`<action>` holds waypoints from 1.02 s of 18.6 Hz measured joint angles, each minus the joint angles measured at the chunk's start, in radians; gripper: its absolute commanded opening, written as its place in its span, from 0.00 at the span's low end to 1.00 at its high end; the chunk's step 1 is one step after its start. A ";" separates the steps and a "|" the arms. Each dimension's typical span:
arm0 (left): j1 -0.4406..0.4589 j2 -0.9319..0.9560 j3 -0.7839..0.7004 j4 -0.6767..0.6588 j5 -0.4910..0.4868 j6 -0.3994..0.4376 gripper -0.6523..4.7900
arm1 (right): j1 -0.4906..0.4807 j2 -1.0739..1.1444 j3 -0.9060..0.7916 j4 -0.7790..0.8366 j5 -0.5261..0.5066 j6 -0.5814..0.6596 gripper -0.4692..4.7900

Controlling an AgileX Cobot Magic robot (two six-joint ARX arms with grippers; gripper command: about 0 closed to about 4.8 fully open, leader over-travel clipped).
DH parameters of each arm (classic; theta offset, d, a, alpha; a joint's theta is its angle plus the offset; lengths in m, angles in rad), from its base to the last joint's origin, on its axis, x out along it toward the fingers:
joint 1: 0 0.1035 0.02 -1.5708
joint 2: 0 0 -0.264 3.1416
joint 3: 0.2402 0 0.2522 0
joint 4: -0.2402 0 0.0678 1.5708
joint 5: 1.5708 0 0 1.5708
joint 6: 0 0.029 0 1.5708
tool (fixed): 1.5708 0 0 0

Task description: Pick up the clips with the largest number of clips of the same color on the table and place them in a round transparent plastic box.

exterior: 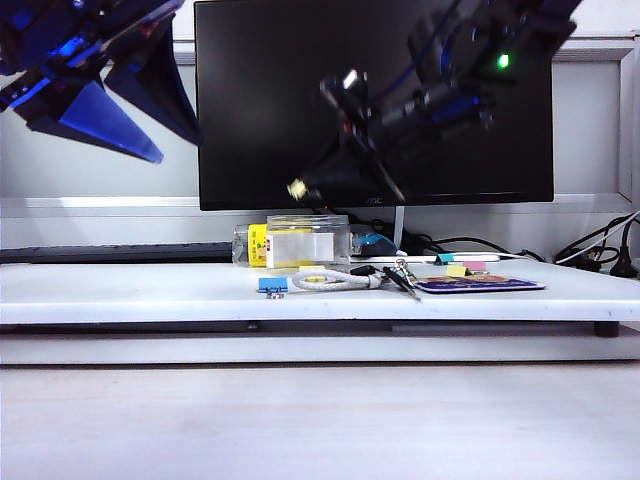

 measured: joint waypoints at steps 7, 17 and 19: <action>0.000 0.000 0.000 -0.021 0.000 0.000 0.57 | 0.002 0.016 0.002 -0.006 0.013 -0.036 0.43; 0.000 0.000 0.000 -0.021 0.000 0.000 0.57 | -0.042 -0.043 0.000 -0.047 -0.031 -0.047 0.42; 0.000 0.000 0.000 -0.021 0.000 0.000 0.57 | -0.090 -0.117 0.002 -0.108 -0.027 -0.090 0.42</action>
